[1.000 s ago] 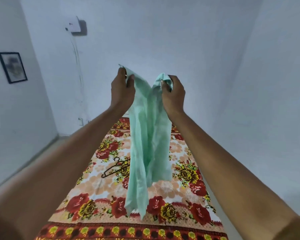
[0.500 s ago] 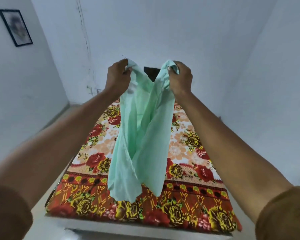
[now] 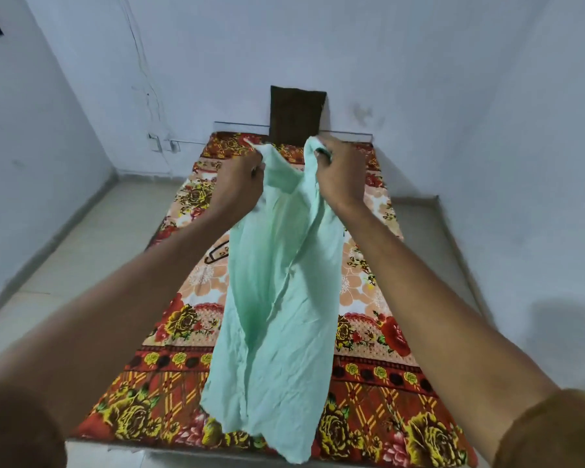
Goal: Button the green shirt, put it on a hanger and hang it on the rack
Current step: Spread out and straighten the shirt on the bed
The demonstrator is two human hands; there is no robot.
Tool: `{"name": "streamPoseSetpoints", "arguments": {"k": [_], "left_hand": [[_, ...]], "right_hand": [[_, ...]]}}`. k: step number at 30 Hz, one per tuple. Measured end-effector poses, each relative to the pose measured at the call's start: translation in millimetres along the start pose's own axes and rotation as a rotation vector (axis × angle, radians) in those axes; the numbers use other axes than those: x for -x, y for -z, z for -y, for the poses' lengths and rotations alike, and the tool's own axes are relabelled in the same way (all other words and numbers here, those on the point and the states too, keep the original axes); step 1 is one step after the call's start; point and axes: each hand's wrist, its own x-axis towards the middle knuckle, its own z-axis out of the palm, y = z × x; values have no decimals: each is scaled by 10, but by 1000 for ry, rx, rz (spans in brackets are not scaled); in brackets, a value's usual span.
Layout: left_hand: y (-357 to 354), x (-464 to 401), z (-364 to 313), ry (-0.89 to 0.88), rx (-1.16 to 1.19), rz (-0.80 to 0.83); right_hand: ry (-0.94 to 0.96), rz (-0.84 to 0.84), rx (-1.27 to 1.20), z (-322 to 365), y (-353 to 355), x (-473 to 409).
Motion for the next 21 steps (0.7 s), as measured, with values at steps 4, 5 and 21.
{"name": "streamPoseSetpoints", "arguments": {"k": [4, 5, 21], "left_hand": [[-992, -67, 651, 54, -43, 138], [-1197, -41, 795, 69, -60, 185], [-4328, -961, 2730, 192, -249, 615]], "right_hand": [[-113, 140, 32, -922, -600, -40], [-136, 183, 39, -1114, -727, -3], [-211, 450, 289, -3846, -3380, -353]]}}
